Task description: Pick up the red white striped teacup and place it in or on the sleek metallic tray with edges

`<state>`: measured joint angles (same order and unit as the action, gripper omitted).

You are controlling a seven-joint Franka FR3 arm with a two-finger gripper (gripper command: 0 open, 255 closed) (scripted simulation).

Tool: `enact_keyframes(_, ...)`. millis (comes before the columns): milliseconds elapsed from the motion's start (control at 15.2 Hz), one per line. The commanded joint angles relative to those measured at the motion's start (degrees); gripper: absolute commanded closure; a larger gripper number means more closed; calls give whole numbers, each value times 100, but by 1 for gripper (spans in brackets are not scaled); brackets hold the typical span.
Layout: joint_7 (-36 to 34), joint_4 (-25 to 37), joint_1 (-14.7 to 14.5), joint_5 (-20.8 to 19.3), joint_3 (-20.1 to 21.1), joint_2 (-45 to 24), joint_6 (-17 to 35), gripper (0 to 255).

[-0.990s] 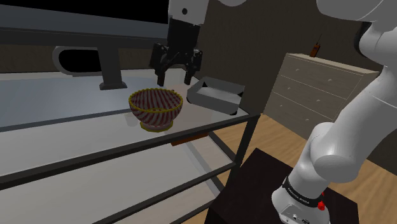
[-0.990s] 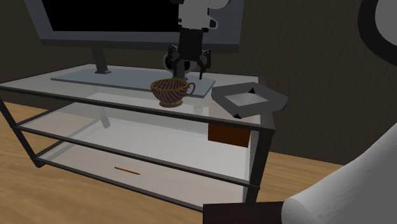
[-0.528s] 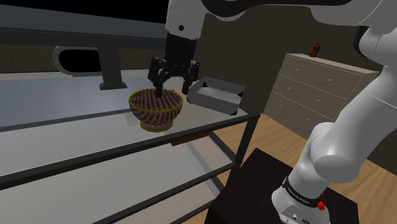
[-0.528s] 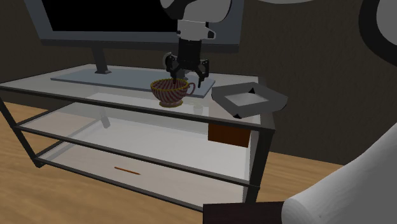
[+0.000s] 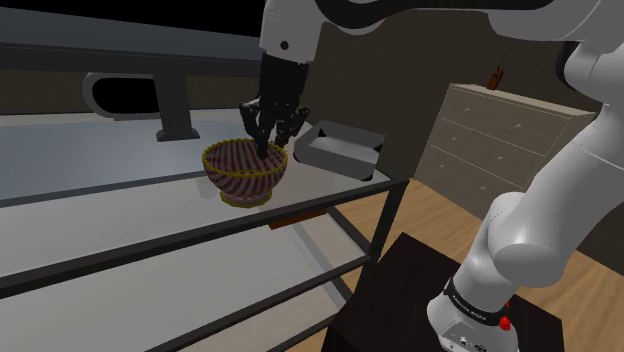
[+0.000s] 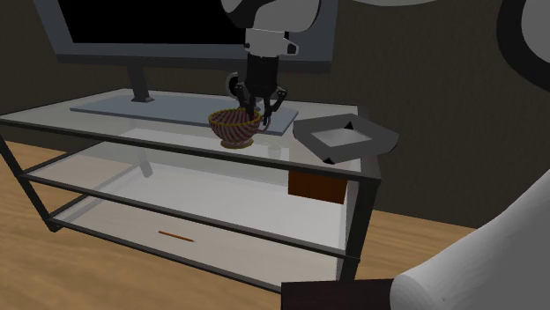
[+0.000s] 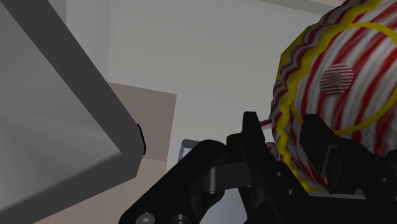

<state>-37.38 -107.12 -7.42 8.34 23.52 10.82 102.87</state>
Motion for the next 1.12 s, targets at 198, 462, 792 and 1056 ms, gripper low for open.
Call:
enact_keyframes(198, 1, 0, 0, 0, 0, 0, 0, 255)
enact_keyframes(462, 0, -1, 0, 0, 0, 0, 1, 255)
enact_keyframes(792, -45, 445, 11, -34, -6, -60, -386, 255)
enact_keyframes(1056, -89, 831, 18, -69, -5, -135, -700, 255)
